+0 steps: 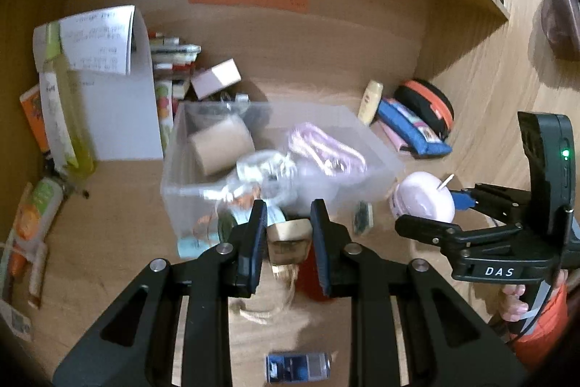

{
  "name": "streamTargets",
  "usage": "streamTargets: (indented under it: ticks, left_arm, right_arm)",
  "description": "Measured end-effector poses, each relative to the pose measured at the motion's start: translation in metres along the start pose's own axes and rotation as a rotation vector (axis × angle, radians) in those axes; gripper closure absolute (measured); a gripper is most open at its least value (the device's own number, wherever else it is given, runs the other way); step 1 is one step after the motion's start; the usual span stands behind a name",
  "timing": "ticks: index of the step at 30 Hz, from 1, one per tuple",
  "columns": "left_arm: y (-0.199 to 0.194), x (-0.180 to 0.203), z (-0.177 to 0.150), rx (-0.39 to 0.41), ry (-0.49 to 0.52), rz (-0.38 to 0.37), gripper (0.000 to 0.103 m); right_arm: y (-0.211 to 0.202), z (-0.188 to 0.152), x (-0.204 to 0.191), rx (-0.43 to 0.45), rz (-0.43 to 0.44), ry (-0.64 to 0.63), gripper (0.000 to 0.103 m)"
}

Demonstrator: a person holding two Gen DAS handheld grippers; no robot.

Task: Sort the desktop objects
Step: 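Carry the eraser and pink case into the clear box and open both tools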

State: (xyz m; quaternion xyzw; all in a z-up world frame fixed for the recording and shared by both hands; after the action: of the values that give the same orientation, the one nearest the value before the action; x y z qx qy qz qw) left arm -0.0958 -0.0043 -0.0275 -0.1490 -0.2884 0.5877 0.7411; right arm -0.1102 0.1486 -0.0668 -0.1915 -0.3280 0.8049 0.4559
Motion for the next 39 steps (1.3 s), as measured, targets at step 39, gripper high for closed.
streamTargets:
  ticks: [39]
  left_arm:
    - [0.081, -0.063, 0.039, -0.039, -0.028, 0.093, 0.079]
  right_arm:
    - [0.09, 0.078, -0.009, -0.008, 0.015, -0.058, 0.042]
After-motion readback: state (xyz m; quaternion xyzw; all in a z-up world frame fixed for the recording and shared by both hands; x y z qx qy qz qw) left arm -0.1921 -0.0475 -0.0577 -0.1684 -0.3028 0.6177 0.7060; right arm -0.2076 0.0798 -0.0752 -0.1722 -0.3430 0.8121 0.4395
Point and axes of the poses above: each gripper's, at about its wrist camera, not at the fingertips, and y roughly the way its jaws point, x to its right, z to its top, the point moved 6 cm from there along y, roughly the way its jaws point, and after that the axes turned 6 degrees about -y, right-handed, at the moved point
